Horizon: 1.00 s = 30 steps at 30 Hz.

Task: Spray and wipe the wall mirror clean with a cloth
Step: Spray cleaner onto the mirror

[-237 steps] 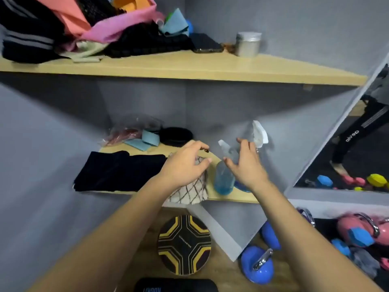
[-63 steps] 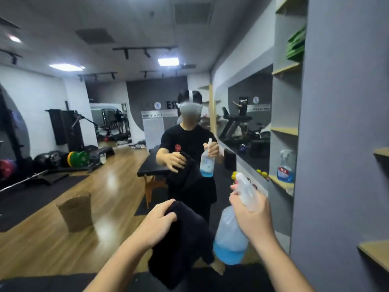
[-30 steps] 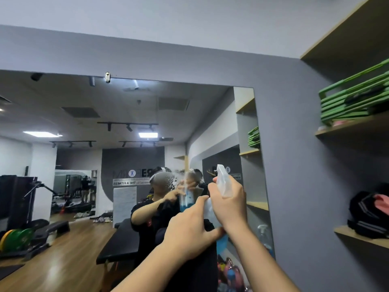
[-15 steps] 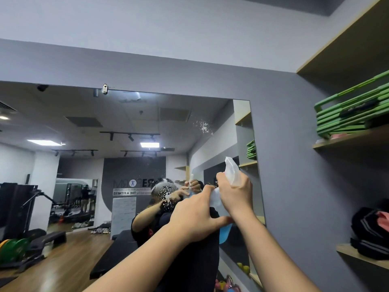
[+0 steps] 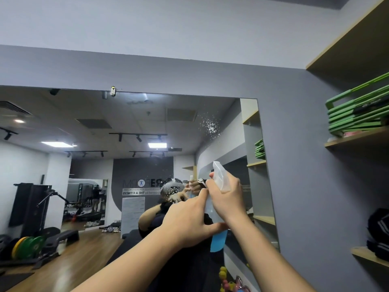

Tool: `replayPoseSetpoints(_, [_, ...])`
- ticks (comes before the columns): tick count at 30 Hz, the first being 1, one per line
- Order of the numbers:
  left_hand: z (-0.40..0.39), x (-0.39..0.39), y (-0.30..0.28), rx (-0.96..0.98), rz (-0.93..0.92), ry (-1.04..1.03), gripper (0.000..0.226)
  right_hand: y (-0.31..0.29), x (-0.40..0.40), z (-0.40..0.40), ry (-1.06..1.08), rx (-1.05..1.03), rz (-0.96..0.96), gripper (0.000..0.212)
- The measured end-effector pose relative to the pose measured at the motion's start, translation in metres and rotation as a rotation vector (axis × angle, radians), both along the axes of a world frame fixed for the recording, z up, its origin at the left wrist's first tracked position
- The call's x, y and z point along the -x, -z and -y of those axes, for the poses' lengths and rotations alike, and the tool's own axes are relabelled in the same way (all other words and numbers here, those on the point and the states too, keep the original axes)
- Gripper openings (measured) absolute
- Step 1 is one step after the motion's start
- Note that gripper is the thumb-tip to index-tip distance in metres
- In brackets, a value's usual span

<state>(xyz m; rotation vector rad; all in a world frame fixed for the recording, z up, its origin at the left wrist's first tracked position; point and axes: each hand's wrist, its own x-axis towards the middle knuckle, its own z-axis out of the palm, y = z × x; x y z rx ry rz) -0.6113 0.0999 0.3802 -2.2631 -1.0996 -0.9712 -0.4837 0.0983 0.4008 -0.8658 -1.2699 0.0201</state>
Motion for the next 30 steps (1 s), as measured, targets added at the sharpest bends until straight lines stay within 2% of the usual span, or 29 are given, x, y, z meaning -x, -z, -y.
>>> replayPoseSetpoints(5, [0.009,0.048,-0.004,-0.028,-0.031,-0.070,0.081,0.000,0.043,-0.005,-0.132,-0.029,0.055,0.027])
replayPoseSetpoints(12, [0.023,0.113,-0.023,-0.060,-0.050,-0.224,0.083,-0.017,0.110,-0.008,-0.237,-0.031,0.051,0.014])
replayPoseSetpoints(16, [0.029,0.133,-0.021,-0.041,-0.039,-0.286,0.076,-0.022,0.135,-0.009,-0.271,-0.043,0.112,0.029])
replayPoseSetpoints(22, [0.038,0.157,-0.013,-0.044,-0.058,-0.359,0.081,-0.014,0.162,-0.007,-0.287,-0.057,0.077,0.019])
replayPoseSetpoints(27, [0.044,0.180,-0.007,-0.023,-0.086,-0.409,0.072,-0.007,0.186,-0.011,-0.270,-0.027,0.092,0.027])
replayPoseSetpoints(30, [0.046,0.199,-0.004,-0.016,-0.111,-0.437,0.074,-0.003,0.205,-0.005,-0.345,-0.004,0.112,0.019])
